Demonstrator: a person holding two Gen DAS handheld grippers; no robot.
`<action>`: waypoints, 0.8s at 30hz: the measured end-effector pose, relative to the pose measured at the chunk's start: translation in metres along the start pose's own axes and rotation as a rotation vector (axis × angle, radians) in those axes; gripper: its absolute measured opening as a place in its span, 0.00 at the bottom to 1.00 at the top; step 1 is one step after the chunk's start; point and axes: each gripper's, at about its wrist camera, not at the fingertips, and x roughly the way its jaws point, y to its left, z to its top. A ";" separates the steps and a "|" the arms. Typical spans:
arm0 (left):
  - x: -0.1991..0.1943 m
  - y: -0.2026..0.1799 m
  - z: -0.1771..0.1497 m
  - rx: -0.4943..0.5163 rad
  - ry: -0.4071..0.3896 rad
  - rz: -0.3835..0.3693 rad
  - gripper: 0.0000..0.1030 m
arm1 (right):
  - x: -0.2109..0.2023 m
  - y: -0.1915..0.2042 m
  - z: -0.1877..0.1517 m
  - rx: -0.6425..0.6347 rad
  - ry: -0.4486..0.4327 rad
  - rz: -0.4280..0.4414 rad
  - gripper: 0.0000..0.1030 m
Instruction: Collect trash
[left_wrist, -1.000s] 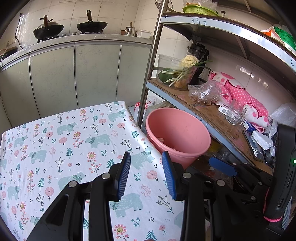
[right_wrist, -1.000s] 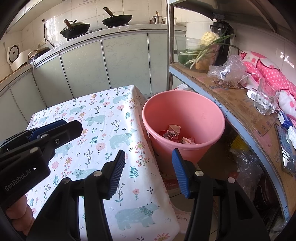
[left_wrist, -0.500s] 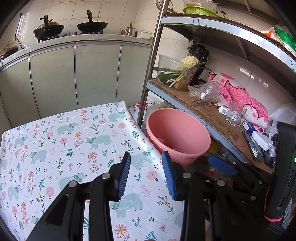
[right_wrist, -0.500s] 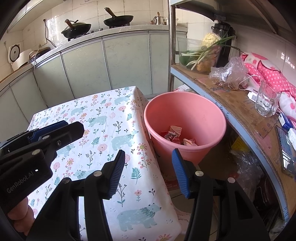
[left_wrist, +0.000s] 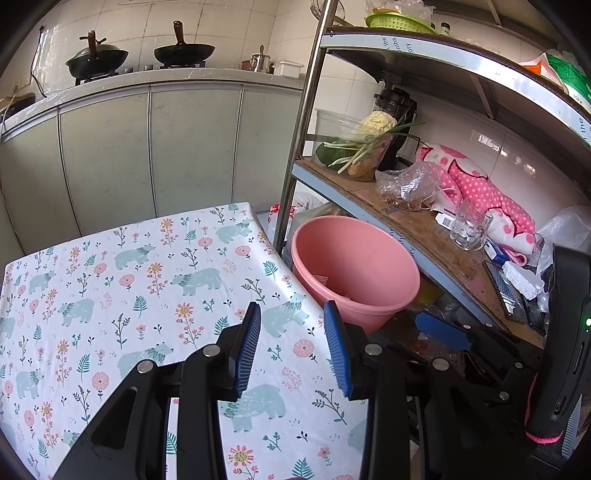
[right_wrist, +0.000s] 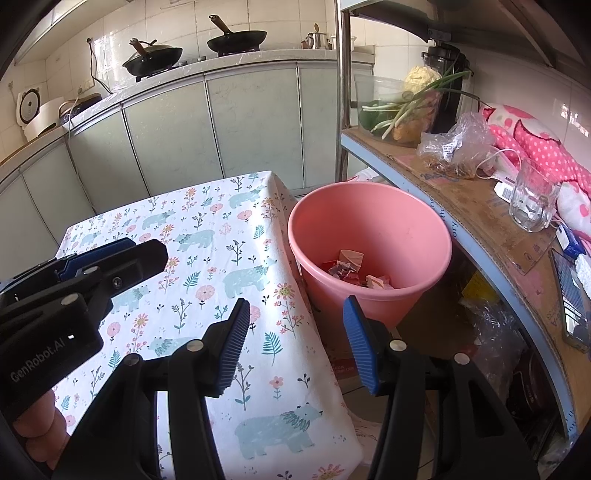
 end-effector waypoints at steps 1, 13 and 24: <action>0.000 0.000 0.000 0.000 0.001 -0.002 0.34 | 0.000 0.000 0.000 0.000 0.000 0.000 0.52; -0.001 -0.001 -0.001 0.001 0.001 -0.004 0.34 | 0.001 0.001 -0.003 -0.008 0.006 0.004 0.52; 0.000 0.000 -0.003 -0.001 0.005 -0.009 0.34 | 0.001 0.002 -0.003 -0.011 0.007 0.004 0.52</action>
